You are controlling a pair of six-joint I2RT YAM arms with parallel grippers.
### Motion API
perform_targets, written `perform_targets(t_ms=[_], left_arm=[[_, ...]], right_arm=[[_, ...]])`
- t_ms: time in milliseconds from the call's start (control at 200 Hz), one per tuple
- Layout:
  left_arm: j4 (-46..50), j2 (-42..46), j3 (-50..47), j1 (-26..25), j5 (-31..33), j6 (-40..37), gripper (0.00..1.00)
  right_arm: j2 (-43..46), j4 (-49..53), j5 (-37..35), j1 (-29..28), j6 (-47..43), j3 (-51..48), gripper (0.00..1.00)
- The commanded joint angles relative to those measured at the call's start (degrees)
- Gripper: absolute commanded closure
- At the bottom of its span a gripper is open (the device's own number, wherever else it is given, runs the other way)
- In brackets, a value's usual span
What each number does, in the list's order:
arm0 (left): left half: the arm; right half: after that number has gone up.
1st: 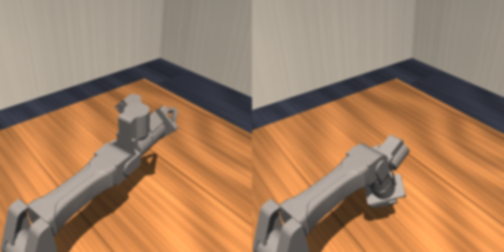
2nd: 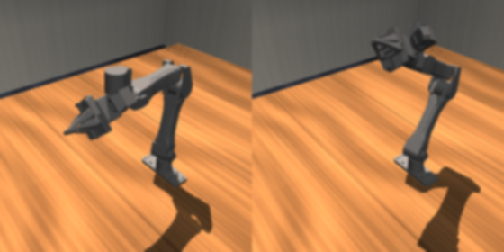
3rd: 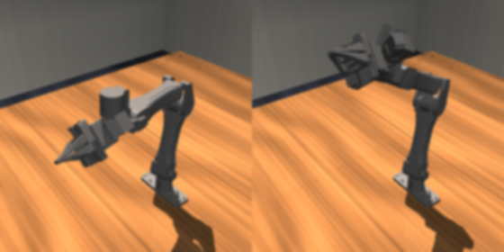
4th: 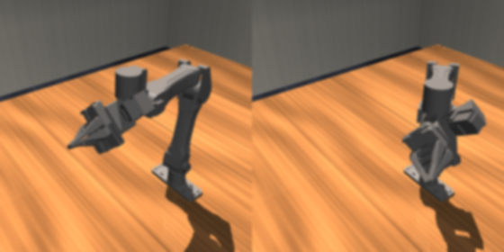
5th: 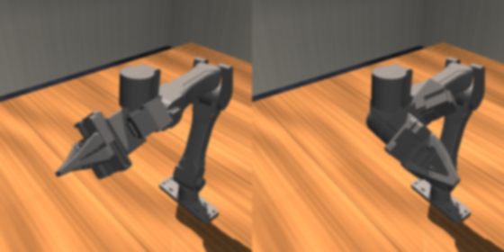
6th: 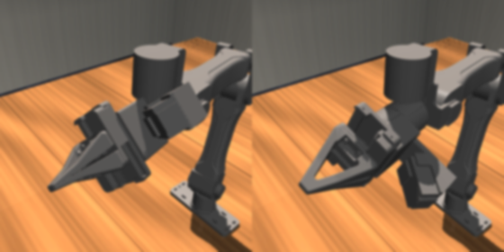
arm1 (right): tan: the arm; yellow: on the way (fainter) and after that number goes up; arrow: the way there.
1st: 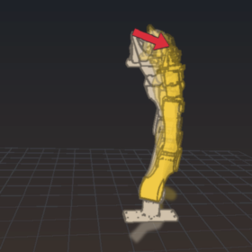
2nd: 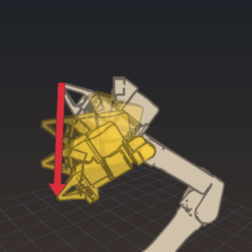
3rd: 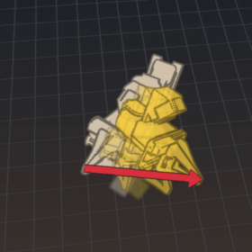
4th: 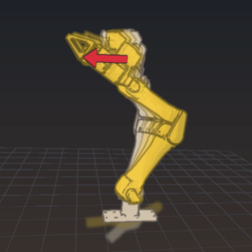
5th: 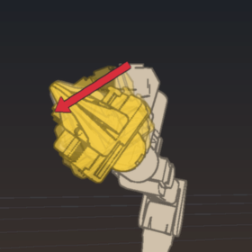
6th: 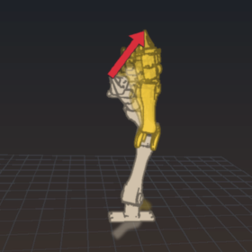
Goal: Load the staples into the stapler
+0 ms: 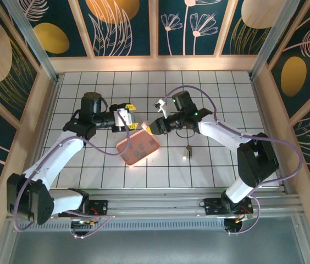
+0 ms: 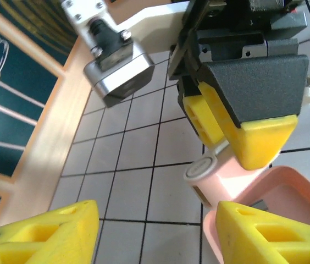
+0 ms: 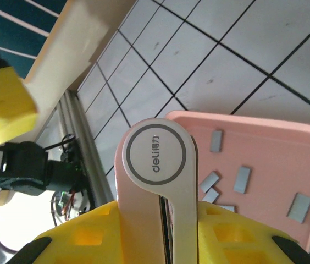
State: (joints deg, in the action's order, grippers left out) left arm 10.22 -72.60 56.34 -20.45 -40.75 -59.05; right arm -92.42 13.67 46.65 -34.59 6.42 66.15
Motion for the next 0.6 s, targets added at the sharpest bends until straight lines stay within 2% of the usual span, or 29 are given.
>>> perform_targets(t_ms=[0, 215, 595], left_arm=[[5.55, -2.48, 3.77, -1.99, 2.07, -12.48, 0.41], [9.09, -4.87, 6.49, -3.96, 4.51, -20.12, 0.43], [12.46, -8.59, 9.52, -7.34, 8.43, -24.98, 0.45]], right_arm=[[0.07, 1.29, 5.71, 0.84, -1.5, 1.93, 0.8], [-0.38, 1.13, 8.9, 1.96, -0.56, 2.62, 0.8], [-1.33, 1.56, 13.0, 2.86, -0.18, 3.62, 0.8]])
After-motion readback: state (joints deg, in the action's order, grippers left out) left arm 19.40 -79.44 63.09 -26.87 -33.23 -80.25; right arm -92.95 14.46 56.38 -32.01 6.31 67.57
